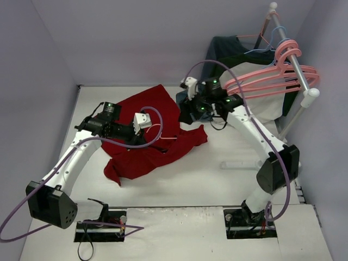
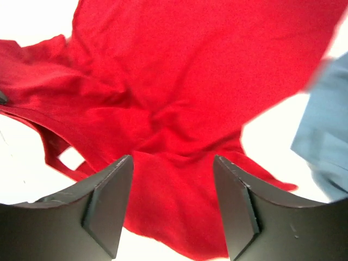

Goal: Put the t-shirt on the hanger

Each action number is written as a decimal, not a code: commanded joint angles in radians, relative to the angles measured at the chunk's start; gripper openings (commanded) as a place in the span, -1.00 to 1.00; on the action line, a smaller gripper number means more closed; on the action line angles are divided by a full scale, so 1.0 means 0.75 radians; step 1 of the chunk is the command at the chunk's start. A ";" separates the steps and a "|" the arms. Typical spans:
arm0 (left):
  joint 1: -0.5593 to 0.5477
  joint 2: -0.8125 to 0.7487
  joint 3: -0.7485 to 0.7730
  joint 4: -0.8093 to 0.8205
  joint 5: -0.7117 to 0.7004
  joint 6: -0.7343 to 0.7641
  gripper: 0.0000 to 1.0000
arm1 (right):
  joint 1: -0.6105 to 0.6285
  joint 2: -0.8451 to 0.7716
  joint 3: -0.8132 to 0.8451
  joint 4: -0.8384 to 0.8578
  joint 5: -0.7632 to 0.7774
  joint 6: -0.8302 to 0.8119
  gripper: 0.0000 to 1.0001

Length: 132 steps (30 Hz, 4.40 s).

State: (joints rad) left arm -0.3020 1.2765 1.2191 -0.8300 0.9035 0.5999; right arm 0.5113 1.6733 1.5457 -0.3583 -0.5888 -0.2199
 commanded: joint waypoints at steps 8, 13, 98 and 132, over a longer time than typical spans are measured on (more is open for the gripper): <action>0.041 0.111 0.081 0.088 0.188 0.104 -1.00 | -0.240 -0.344 -0.112 -0.160 -0.178 -0.374 -0.04; 0.041 0.122 0.101 0.090 0.212 0.106 -1.00 | -0.195 -0.412 -0.283 -0.177 -0.212 -0.451 0.12; 0.092 -0.256 0.539 0.176 -1.274 -0.634 0.18 | 0.414 -0.641 -0.240 0.267 1.054 1.017 -1.00; 0.022 -0.381 0.515 -0.003 -1.261 -1.048 0.17 | 0.514 -0.995 -0.323 -0.049 2.172 1.190 -1.00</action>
State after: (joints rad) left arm -0.2825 0.9916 1.5761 -0.8648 -0.0673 -0.1848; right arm 0.8994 0.9135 1.3238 -0.4211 0.9846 0.5856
